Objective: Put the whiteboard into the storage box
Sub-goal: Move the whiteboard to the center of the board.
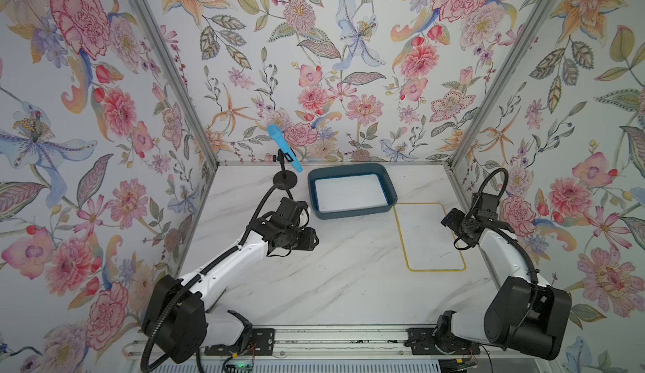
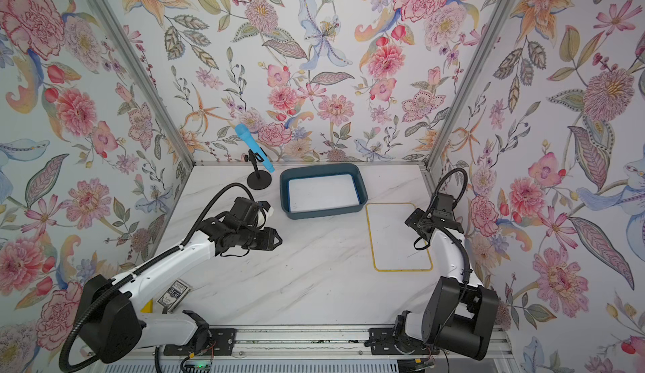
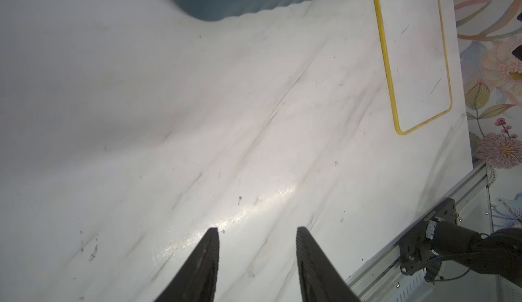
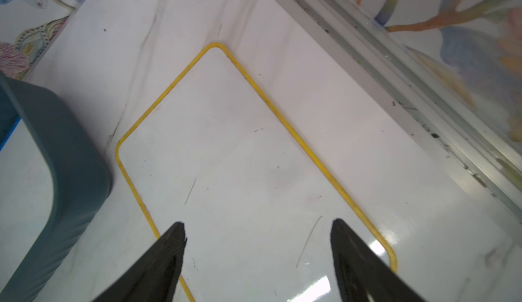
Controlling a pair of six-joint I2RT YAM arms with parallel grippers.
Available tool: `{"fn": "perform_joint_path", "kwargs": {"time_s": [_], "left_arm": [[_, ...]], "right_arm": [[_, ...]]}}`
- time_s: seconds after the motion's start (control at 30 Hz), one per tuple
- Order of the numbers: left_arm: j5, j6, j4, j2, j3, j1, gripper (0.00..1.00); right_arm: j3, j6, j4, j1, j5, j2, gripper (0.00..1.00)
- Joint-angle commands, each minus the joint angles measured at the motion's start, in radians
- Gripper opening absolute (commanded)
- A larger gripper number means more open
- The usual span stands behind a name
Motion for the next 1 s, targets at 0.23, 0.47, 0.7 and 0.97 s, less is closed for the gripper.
{"fn": "perform_joint_path", "kwargs": {"time_s": [0.23, 0.47, 0.7, 0.97], "left_arm": [[0.083, -0.103, 0.221, -0.120, -0.235, 0.001, 0.48], [0.103, -0.113, 0.274, -0.092, -0.246, 0.001, 0.48], [0.124, -0.122, 0.308, -0.034, -0.226, 0.001, 0.47], [0.137, -0.115, 0.313, -0.025, -0.215, 0.001, 0.47]], "right_arm": [[0.028, -0.056, -0.010, -0.059, 0.066, 0.157, 0.85], [0.034, -0.119, 0.023, -0.077, 0.008, 0.265, 0.84], [-0.031, -0.132, 0.040, -0.057, -0.073, 0.287, 0.81], [-0.160, -0.132, 0.039, -0.012, -0.065, 0.255, 0.79]]}}
